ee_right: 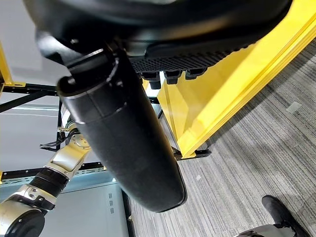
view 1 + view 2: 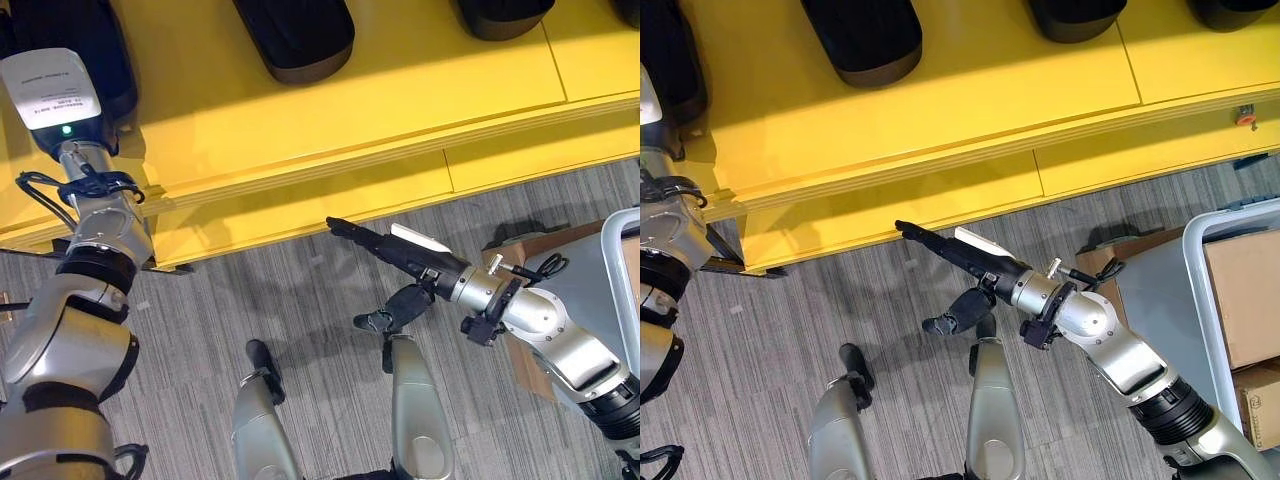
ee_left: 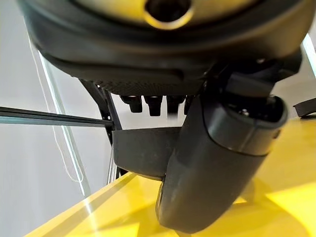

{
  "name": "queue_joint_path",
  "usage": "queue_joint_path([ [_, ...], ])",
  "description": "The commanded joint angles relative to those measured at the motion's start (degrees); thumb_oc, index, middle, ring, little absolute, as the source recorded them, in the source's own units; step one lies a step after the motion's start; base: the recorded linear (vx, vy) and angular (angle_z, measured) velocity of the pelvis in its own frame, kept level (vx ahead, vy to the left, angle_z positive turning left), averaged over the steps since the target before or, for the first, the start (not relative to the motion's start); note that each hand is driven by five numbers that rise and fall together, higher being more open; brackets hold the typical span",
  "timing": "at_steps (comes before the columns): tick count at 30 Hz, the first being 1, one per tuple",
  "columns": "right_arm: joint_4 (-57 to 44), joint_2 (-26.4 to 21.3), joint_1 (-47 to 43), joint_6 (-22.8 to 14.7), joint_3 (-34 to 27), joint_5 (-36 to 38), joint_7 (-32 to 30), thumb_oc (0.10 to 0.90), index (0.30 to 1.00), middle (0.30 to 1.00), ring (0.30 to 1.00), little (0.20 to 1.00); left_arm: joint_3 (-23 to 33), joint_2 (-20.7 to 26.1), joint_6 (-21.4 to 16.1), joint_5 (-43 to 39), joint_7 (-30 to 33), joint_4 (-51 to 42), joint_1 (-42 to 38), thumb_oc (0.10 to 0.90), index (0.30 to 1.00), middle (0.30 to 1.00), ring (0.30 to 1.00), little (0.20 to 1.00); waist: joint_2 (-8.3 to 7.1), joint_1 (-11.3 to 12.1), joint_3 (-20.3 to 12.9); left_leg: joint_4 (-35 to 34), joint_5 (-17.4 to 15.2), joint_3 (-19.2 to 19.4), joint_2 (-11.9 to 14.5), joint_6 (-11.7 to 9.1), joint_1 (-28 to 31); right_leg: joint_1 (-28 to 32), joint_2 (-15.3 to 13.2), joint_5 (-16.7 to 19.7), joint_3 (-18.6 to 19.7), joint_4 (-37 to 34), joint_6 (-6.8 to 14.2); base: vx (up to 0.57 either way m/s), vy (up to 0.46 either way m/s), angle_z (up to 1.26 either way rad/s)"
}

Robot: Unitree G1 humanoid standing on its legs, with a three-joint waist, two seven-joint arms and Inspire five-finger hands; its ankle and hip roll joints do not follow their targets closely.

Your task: Move parts from the plastic box to the shelf.

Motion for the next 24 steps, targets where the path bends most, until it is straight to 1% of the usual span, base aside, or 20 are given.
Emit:
queue_joint_path([
  [1, -3.3, 0.8, -3.8, -5.3, -3.8, 1.7, -0.9, 0.900, 1.000, 1.000, 1.000, 1.000, -1.3, 4.8, -0.7, 3.1, 1.3, -1.4, -6.1, 0.900, 1.000, 1.000, 1.000, 1.000, -0.58, -0.6, -2.6, 3.1, -3.2, -1.3, 0.1, 2.0, 0.0, 3.8, -0.3, 0.0, -0.2, -4.9, -0.3, 0.00, 0.000, 0.00],
  [3, -3.6, 0.8, -3.8, -4.9, -3.7, 1.4, -1.2, 0.900, 1.000, 1.000, 1.000, 1.000, -1.7, 4.9, -2.1, 4.3, 0.6, -1.5, -6.1, 0.900, 1.000, 1.000, 1.000, 1.000, -0.39, -0.6, -2.8, 2.6, -3.1, -1.1, 0.1, 2.0, 0.5, 4.2, -0.5, -0.1, -0.4, -5.1, -0.3, 0.00, 0.000, 0.00],
  [4, -3.6, 0.7, -3.8, -4.8, -3.7, 1.4, -1.2, 0.900, 1.000, 1.000, 1.000, 1.000, -1.8, 4.8, -2.2, 4.4, 0.5, -1.6, -6.1, 0.900, 1.000, 1.000, 1.000, 1.000, -0.36, -0.6, -2.8, 2.5, -3.1, -1.1, 0.1, 2.0, 0.6, 4.3, -0.5, 0.0, -0.4, -5.1, -0.3, 0.00, 0.000, 0.00],
  [6, -3.5, 0.6, -3.6, -4.8, -3.7, 1.5, -1.1, 0.900, 1.000, 1.000, 1.000, 1.000, -2.2, 4.9, -1.7, 8.1, -1.2, -2.5, -5.7, 0.900, 1.000, 1.000, 1.000, 1.000, -0.07, -0.6, -3.1, 2.1, -3.0, -1.1, 0.1, 2.0, 1.1, 4.6, -0.8, 0.0, -0.5, -5.4, -0.3, 0.00, 0.000, 0.00],
  [10, -3.5, 0.2, -3.8, -4.6, -3.8, 1.9, -1.0, 0.900, 1.000, 1.000, 1.000, 1.000, -3.4, 6.1, -2.4, 8.8, -3.5, -2.6, -5.8, 0.900, 1.000, 1.000, 1.000, 1.000, 0.33, -0.7, -3.6, 1.5, -2.7, -0.9, 0.1, 2.0, 1.5, 4.9, -1.0, 0.5, -0.4, -6.0, -0.1, 0.00, 0.000, 0.00],
  [11, -3.5, -0.2, -3.7, -4.8, -4.1, 2.3, -0.6, 0.900, 1.000, 1.000, 1.000, 1.000, -4.0, 6.7, -3.7, 10.1, -5.4, -2.5, -5.8, 0.900, 1.000, 1.000, 1.000, 1.000, 0.53, -0.8, -3.8, 1.4, -2.7, -0.8, 0.1, 2.0, 1.8, 5.0, -1.1, 0.6, -0.4, -6.2, -0.1, 0.00, 0.000, 0.00],
  [12, -3.4, -0.3, -3.7, -4.7, -4.1, 2.4, -0.5, 0.900, 1.000, 1.000, 1.000, 1.000, -4.2, 6.7, -3.9, 10.3, -5.9, -2.6, -5.8, 0.900, 1.000, 1.000, 1.000, 1.000, 0.62, -0.8, -3.9, 1.3, -2.7, -0.8, 0.1, 2.1, 1.9, 5.1, -1.1, 0.6, -0.4, -6.2, -0.1, 0.00, 0.000, 0.00],
  [13, -3.6, -0.6, -3.8, -4.5, -4.2, 2.7, -0.4, 0.900, 1.000, 1.000, 1.000, 1.000, -5.0, 6.8, -4.2, 10.8, -8.2, -3.2, -5.8, 0.900, 1.000, 1.000, 1.000, 1.000, 0.72, -0.9, -3.8, 1.3, -2.9, -0.7, 0.1, 2.1, 2.4, 5.5, -1.3, 0.4, -0.5, -6.2, 0.1, 0.00, 0.000, 0.00],
  [15, -3.8, -0.9, -3.9, -4.2, -4.3, 3.0, -0.3, 0.900, 1.000, 1.000, 1.000, 1.000, -5.4, 7.0, -4.8, 10.6, -9.0, -3.6, -5.8, 0.900, 1.000, 1.000, 1.000, 1.000, 0.92, -0.9, -4.1, 1.0, -2.7, -0.5, 0.1, 2.1, 2.5, 5.5, -1.3, 0.7, -0.5, -6.6, 0.1, 0.00, 0.008, -0.04],
  [17, -4.0, -1.6, -3.7, -4.1, -4.8, 3.6, 0.1, 0.900, 1.000, 1.000, 1.000, 1.000, -6.1, 7.6, -6.6, 11.3, -12.5, -4.5, -5.7, 0.900, 1.000, 1.000, 1.000, 1.000, 1.27, -1.0, -4.4, 0.8, -2.7, -0.3, 0.1, 2.1, 2.9, 5.8, -1.6, 0.7, -0.4, -6.7, 0.2, 0.00, 0.000, 0.00],
  [19, -4.4, -1.9, -3.7, -3.7, -5.0, 4.1, 0.1, 0.900, 1.000, 1.000, 1.000, 1.000, -6.3, 7.7, -6.5, 12.1, -14.2, -5.1, -5.3, 0.900, 1.000, 1.000, 1.000, 1.000, 1.44, -1.1, -4.6, 0.7, -2.8, -0.3, 0.0, 2.1, 3.1, 5.9, -1.8, 0.7, -0.3, -6.7, 0.2, 0.00, 0.000, 0.00],
  [24, -4.8, -2.8, -3.4, -3.1, -5.8, 4.9, 0.8, 0.900, 1.000, 1.000, 1.000, 1.000, -6.6, 9.0, -7.8, 12.6, -19.1, -5.3, -4.6, 0.900, 1.000, 1.000, 1.000, 1.000, 1.98, -1.2, -5.0, 0.4, -2.7, -0.1, -0.3, 2.1, 4.0, 6.5, -2.3, 1.0, -0.1, -7.0, 0.5, 0.00, 0.004, 0.01],
])
